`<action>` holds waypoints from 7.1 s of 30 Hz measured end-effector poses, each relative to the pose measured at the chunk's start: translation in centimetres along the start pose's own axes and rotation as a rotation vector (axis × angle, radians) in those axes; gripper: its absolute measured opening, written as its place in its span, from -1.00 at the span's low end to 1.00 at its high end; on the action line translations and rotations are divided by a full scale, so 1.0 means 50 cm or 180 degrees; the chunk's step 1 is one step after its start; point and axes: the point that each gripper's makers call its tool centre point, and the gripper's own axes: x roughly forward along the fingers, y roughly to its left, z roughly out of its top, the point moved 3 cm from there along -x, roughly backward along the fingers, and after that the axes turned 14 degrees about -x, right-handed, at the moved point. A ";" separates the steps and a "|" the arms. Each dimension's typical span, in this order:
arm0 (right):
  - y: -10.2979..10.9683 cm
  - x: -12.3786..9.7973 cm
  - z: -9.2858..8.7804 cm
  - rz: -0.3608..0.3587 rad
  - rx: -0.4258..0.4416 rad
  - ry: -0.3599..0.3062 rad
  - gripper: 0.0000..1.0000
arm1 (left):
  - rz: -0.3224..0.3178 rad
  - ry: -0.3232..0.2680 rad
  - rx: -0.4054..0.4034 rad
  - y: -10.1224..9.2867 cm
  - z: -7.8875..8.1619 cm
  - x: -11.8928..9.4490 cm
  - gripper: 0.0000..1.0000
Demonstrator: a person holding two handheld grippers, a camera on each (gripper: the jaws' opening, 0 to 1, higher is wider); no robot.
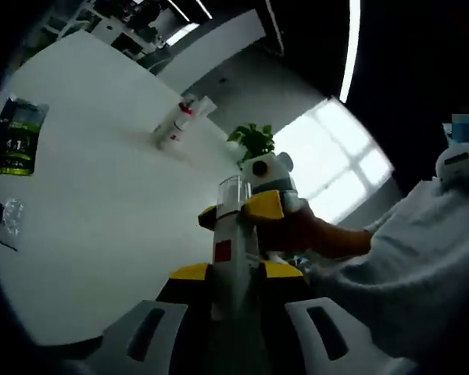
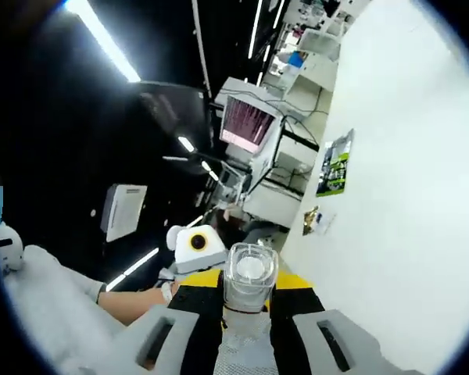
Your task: Arrange the skincare products in the storage area until every visible bottle or jar stands upright without overlapping.
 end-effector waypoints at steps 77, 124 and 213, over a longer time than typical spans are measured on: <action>-0.039 0.042 0.009 -0.0854 -0.0186 -0.0275 -0.75 | 0.1810 -0.0025 0.1818 0.098 0.007 -0.013 -0.62; -0.034 0.072 -0.015 -0.0745 -0.0037 -0.0153 -0.57 | 0.1471 -0.0270 0.1213 0.074 0.015 -0.013 -0.65; -0.267 -0.298 0.252 -0.3467 -0.1775 -0.0387 -0.77 | 0.2149 -0.0030 0.2546 0.112 0.013 -0.002 -0.54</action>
